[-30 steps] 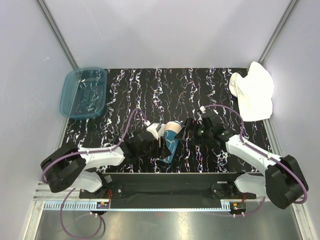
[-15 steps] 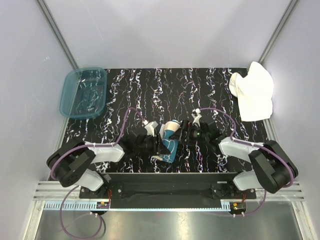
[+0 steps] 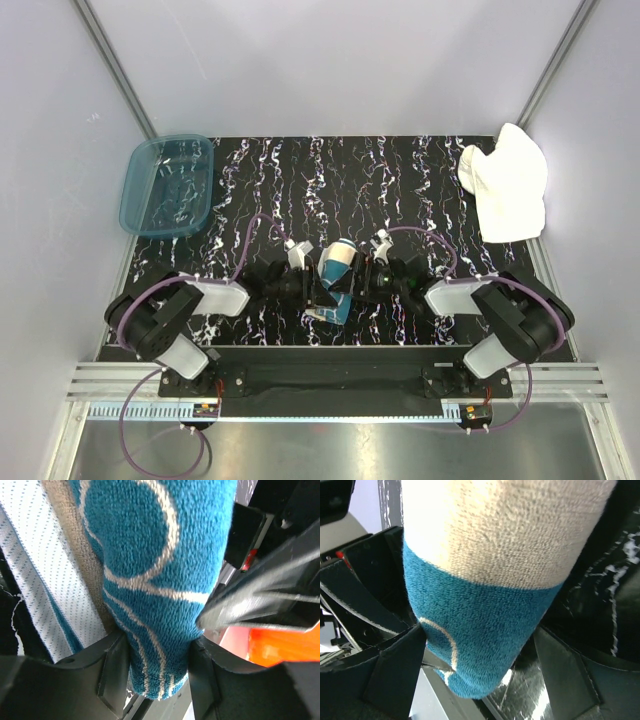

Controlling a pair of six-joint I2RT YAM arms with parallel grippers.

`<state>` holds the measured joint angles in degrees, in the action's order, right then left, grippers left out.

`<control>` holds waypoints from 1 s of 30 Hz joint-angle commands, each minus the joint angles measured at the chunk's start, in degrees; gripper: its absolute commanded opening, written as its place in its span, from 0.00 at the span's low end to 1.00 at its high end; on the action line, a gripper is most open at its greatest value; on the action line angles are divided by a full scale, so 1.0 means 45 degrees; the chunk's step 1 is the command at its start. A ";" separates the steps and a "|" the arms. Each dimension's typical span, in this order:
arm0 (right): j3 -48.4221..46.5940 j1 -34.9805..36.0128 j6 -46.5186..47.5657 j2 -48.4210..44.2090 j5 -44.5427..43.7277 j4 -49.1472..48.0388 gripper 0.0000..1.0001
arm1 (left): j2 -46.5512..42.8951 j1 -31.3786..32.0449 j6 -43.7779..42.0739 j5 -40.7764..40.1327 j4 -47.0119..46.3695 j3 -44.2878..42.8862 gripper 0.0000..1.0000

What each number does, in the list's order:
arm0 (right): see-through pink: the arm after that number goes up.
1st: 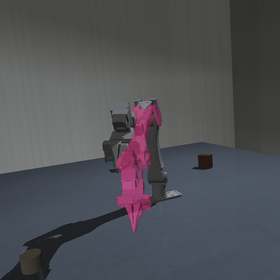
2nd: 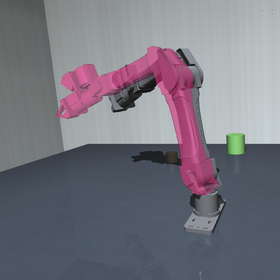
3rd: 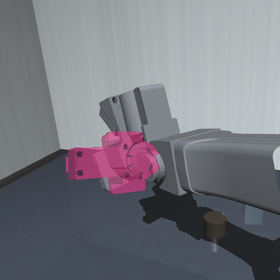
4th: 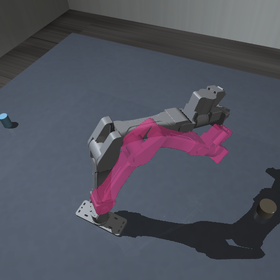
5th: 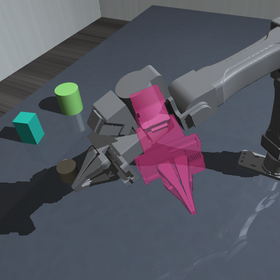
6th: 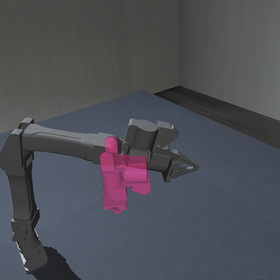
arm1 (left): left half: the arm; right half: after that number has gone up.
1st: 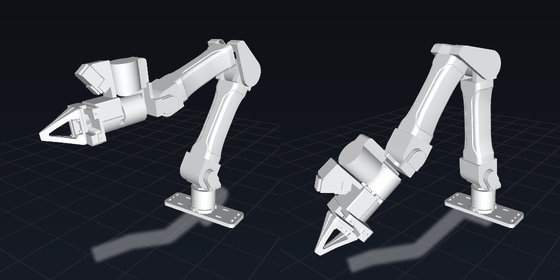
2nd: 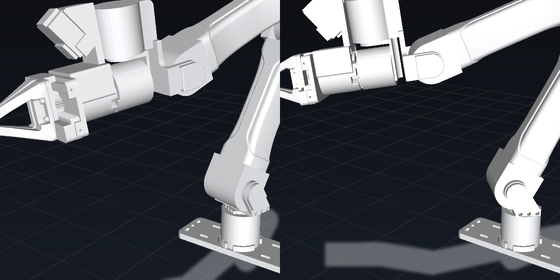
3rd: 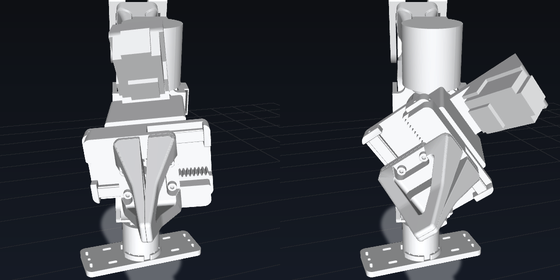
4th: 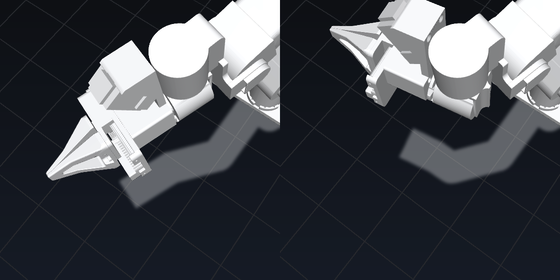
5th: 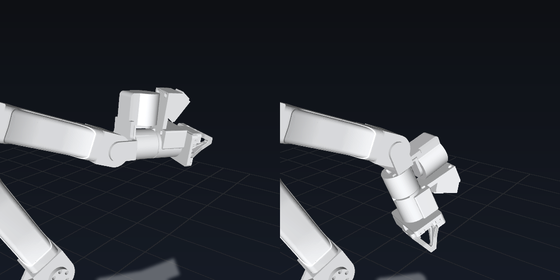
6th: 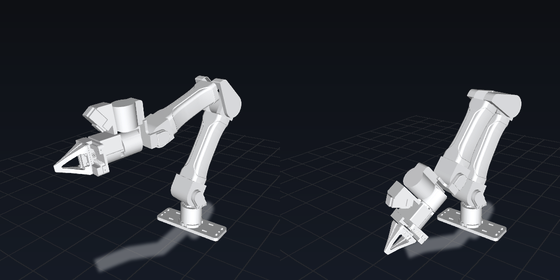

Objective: Roll the towels
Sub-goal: Roll the towel

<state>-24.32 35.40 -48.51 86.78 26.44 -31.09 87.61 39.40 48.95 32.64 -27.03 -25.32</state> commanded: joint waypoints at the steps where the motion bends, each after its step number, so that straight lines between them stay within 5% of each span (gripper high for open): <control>1: -0.0261 0.0513 0.0058 0.0577 -0.0308 -0.1020 0.93 | 0.0764 -0.0337 -0.0545 0.0480 0.0342 -0.0271 0.49; 4: -0.0280 0.0649 -0.0060 0.0986 -0.0367 -0.1410 0.87 | 0.1114 -0.0551 -0.0720 0.0714 0.0302 -0.0291 0.50; 5: -0.0299 0.0708 -0.0079 0.1066 -0.0386 -0.1527 0.74 | 0.1213 -0.0668 -0.0779 0.0773 0.0361 -0.0310 0.50; 7: -0.0338 0.0728 -0.0118 0.1183 -0.0483 -0.1509 0.65 | 0.1292 -0.0747 -0.1070 0.0715 0.0575 -0.0369 0.51; 12: -0.0651 0.0786 -0.0118 0.1028 -0.0932 -0.0300 0.51 | 0.0222 -0.0767 -0.2106 -0.1037 0.3072 -0.0993 0.57; 21: -0.2407 0.1098 -0.0040 0.0656 -0.2494 0.4755 0.46 | -0.2610 -0.0026 -0.3708 -0.5292 0.7584 -0.2630 0.77; 30: -0.5395 0.1587 -0.0391 0.1611 -0.4038 1.0519 0.44 | -0.3727 0.3137 -0.4022 -1.0767 1.0029 -0.4158 0.81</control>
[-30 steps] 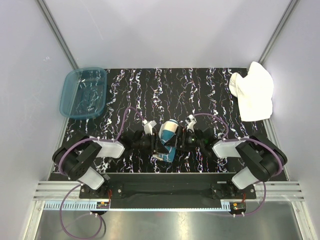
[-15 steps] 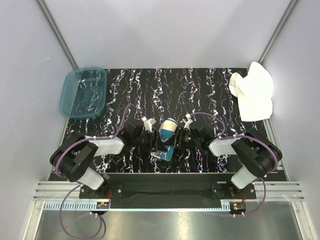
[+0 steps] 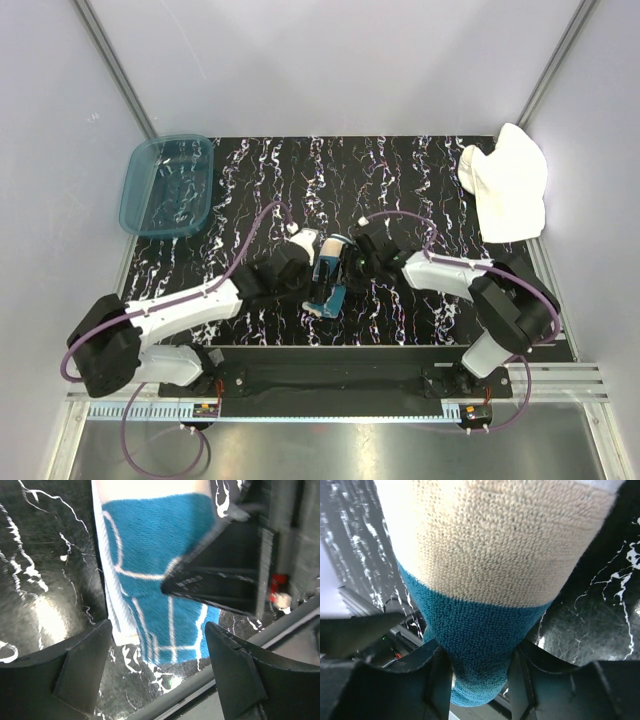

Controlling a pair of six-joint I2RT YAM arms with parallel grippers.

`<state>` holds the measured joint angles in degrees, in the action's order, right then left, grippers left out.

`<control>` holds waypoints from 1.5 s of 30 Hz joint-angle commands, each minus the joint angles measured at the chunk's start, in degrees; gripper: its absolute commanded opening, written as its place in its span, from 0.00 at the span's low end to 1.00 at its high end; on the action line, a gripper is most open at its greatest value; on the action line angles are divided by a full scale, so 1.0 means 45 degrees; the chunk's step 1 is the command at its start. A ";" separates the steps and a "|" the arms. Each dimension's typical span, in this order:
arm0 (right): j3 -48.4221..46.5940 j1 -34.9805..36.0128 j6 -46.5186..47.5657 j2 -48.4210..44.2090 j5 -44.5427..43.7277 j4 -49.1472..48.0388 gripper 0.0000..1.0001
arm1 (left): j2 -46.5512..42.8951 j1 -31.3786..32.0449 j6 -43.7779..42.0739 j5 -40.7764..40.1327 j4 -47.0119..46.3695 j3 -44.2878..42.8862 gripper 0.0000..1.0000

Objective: Roll the towels
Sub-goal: Roll the towel, then place the rolled towel into the container

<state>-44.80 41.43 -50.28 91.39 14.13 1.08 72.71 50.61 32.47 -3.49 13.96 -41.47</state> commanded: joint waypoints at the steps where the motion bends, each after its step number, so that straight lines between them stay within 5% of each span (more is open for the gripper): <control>1: -0.1310 0.0324 -0.0017 0.0743 -0.1478 0.4011 0.43 | -0.0434 0.1151 -0.0398 -0.3031 0.0845 -0.0646 0.82; 8: -0.2544 0.0988 0.0022 0.1642 -0.2182 0.5676 0.43 | 0.0073 0.1703 -0.0945 -0.3933 0.0044 -0.0550 0.91; 23: -0.3795 0.1399 0.0353 0.3263 -0.2242 0.7123 0.49 | 0.0561 0.0784 -0.1884 0.0302 -0.3042 0.0290 0.93; 33: -0.4107 0.1379 0.0431 0.3206 -0.1754 0.7162 0.54 | 0.2218 0.0785 -0.1161 0.0697 -0.5326 0.1891 0.92; 38: -0.4147 0.1379 0.0490 0.2817 -0.1812 0.7396 0.79 | 0.2788 0.0785 -0.1063 0.1146 -0.6069 0.2185 0.91; 45: -0.4303 0.1379 0.0510 0.2015 -0.2319 0.7982 0.93 | 0.3256 0.0746 -0.1102 0.1087 -0.6109 0.2048 0.91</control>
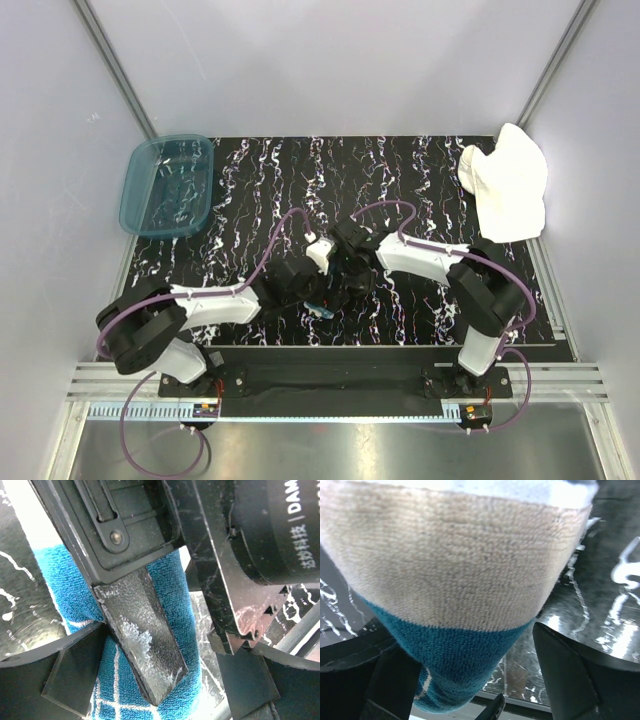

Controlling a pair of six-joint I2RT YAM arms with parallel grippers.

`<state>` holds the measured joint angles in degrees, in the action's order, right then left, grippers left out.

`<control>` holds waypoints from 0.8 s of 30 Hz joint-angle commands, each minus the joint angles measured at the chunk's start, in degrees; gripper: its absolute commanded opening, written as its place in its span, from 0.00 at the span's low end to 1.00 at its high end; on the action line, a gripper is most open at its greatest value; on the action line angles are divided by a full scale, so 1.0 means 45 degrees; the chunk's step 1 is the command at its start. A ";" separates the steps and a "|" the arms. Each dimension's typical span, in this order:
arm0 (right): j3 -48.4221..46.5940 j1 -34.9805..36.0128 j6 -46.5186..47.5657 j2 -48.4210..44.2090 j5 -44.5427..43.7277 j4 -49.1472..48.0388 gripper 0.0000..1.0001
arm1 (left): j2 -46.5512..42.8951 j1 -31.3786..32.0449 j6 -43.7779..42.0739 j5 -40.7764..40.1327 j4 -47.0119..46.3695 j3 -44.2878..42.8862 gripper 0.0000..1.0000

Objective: Roll the towels
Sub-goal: Place the rolled towel into the container

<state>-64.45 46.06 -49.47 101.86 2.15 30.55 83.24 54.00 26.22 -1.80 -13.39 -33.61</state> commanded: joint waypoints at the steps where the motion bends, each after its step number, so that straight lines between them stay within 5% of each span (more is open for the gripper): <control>1: 0.0063 0.0350 0.0311 -0.0370 0.0303 0.1493 0.94 | 0.0993 -0.0027 0.0287 0.0713 -0.0072 0.0300 0.91; 12: 0.1584 0.0369 0.0018 -0.0293 0.0381 -0.1255 0.93 | 0.0507 -0.0865 0.0424 0.2528 -0.0891 0.0904 0.91; 15: 0.2112 0.0369 -0.0022 -0.0312 0.0536 -0.2543 0.84 | 0.0155 -0.1119 0.0521 0.3290 -0.1028 0.1061 0.91; 19: 0.2523 0.0350 0.0154 -0.0195 0.0634 -0.3622 0.57 | -0.0138 -0.1569 0.0833 0.4886 -0.1594 0.1373 0.92; 24: 0.3363 0.0369 0.0446 -0.0565 0.0830 -0.5046 0.43 | -0.0333 -0.2097 0.1283 0.5791 -0.2007 0.1550 0.93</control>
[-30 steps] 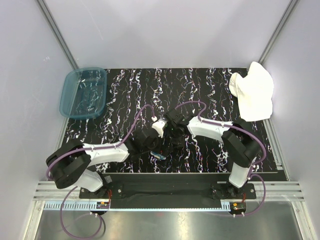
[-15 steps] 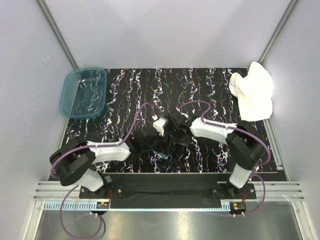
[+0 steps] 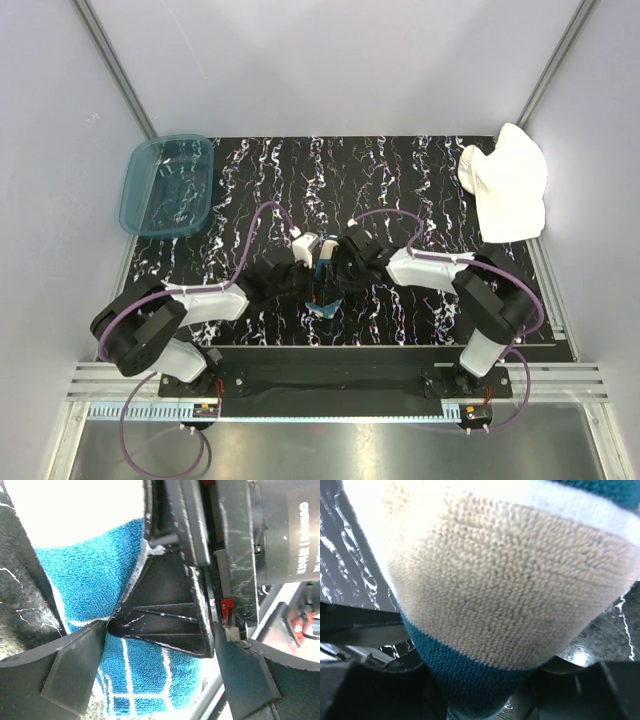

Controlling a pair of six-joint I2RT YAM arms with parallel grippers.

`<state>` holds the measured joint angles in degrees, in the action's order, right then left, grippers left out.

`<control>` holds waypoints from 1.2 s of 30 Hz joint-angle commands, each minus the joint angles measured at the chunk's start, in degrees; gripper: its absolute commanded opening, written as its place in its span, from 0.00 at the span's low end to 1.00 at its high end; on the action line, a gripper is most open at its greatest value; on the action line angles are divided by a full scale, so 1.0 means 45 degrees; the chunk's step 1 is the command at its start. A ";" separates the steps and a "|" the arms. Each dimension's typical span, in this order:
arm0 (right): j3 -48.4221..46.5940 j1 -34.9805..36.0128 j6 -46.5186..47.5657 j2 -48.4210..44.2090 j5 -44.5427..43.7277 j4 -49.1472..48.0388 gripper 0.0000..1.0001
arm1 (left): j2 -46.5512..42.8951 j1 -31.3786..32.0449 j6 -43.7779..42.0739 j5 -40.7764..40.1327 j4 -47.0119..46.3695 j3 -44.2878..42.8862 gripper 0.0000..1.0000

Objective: Roll the towels
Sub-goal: Place the rolled towel into the container

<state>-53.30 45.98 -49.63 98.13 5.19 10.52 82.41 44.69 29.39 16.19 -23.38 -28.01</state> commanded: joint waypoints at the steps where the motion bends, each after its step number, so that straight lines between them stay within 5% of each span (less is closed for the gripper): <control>1: 0.0964 0.0369 0.0636 -0.0084 0.0213 -0.0774 0.42 | -0.0498 -0.0067 0.0560 0.1755 0.0388 0.0268 0.93; 10: 0.1492 0.0369 0.2804 -0.3694 0.0233 -0.0230 0.41 | -0.3349 -0.1589 0.0890 0.1266 0.2733 -0.0689 0.95; 22: 0.1103 0.0369 0.4094 -0.8287 0.0877 0.0942 0.43 | -0.4855 -0.2976 0.2765 0.2457 0.0685 -0.0534 0.98; 25: 0.0693 0.0369 0.4075 -0.8622 0.1501 0.0943 0.44 | -0.4410 -0.3328 0.3233 0.3373 -0.0426 -0.0398 0.99; 31: 0.0008 0.0369 0.3977 -0.8622 0.1990 0.0885 0.44 | -0.3100 -0.3407 0.6413 0.5054 -0.6493 0.0481 0.99; 36: -0.0206 0.0369 0.3684 -0.8876 0.2732 -0.0169 0.45 | -0.2398 -0.3407 0.7277 0.5873 -0.8474 0.0853 0.99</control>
<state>-50.26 47.18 -32.88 60.16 12.49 16.25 70.41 29.23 57.45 37.41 -46.92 -24.62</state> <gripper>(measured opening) 0.472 0.984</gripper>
